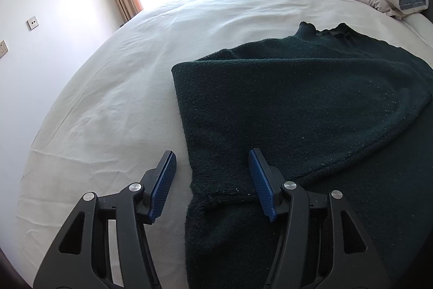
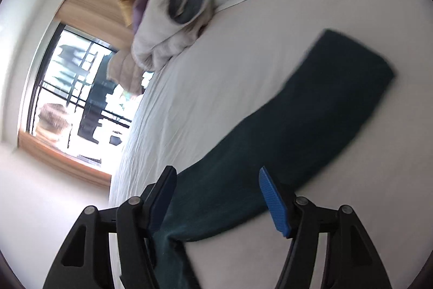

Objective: Fold small clothes

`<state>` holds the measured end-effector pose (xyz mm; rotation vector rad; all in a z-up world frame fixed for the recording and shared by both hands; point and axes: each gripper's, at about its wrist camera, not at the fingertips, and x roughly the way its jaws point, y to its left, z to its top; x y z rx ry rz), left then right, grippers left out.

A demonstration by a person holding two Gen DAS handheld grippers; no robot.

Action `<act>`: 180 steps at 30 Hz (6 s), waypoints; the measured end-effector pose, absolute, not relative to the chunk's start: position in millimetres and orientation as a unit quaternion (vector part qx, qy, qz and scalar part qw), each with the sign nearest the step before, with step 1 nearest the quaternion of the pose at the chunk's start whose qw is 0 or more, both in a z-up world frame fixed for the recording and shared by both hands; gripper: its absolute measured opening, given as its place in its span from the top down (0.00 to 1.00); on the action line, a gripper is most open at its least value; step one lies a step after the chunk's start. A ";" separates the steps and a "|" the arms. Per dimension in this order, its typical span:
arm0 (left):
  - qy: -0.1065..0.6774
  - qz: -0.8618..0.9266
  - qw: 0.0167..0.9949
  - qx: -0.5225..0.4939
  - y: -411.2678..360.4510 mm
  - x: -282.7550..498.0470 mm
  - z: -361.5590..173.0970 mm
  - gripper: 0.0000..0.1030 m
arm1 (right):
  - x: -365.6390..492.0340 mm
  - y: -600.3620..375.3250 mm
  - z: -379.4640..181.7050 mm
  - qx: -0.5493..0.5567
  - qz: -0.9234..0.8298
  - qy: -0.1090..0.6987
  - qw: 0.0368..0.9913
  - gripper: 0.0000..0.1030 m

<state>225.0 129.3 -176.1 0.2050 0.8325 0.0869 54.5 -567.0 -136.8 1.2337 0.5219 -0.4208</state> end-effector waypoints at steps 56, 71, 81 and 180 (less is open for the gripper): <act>0.475 -0.297 0.768 -0.310 41.1 314.3 -116.8 0.20 | 202.9 -89.7 -70.4 -0.223 0.050 0.265 0.937 0.91; 0.517 -0.290 0.758 -0.272 27.1 329.1 -142.4 0.93 | 187.8 -54.9 -76.7 -0.266 0.085 0.260 0.924 0.81; 0.491 -0.270 0.781 -0.276 57.2 332.7 -116.8 0.93 | 162.7 -243.9 -81.6 0.274 0.104 0.374 0.880 0.43; 0.436 -0.166 0.870 -0.158 77.9 286.8 -172.5 0.90 | 232.3 -316.8 -166.5 0.452 0.073 0.355 0.815 0.49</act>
